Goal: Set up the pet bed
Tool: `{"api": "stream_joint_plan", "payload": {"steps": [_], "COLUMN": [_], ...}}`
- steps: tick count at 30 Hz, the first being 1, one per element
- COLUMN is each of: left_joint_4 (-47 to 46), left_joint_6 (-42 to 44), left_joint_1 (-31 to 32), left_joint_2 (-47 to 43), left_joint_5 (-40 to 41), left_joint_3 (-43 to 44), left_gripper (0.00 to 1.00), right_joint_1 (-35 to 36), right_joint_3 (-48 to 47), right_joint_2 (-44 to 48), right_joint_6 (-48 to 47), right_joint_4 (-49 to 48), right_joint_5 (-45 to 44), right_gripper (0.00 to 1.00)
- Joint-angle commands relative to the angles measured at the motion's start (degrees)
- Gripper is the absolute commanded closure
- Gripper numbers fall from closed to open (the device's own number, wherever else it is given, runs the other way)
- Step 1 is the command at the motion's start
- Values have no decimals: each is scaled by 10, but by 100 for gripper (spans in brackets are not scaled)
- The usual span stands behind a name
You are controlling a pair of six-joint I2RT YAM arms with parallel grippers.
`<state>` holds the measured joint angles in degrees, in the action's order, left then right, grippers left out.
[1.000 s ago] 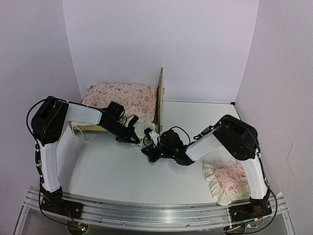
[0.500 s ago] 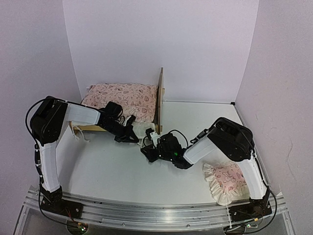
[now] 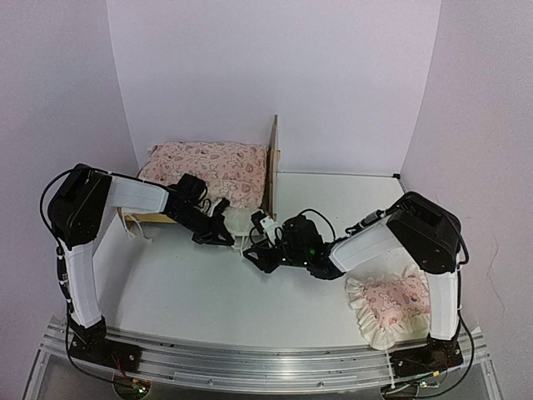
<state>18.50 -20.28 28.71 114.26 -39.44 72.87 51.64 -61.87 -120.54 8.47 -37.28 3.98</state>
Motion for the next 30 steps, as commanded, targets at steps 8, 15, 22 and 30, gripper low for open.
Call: {"api": "stream_joint_plan", "payload": {"steps": [8,15,22,30], "left_joint_4": [24,-13,-71,-118], "left_joint_6": [109,258,401,409], "left_joint_1": [11,28,35,38], "left_joint_2": [-43,-37,-72,-62], "left_joint_5": [35,59,45,31], "left_joint_3": [-69,-55,-99,-88], "left_gripper": [100,100,100,100], "right_joint_1": [-9,-8,-9,-9], "right_joint_3": [-45,-51,-50,-66], "right_joint_2": [11,7,0,-34], "right_joint_6": [108,162,191,227], "right_joint_4": [13,14,4,-16], "right_joint_5": [36,42,42,34], "right_gripper": [72,74,73,72]}}
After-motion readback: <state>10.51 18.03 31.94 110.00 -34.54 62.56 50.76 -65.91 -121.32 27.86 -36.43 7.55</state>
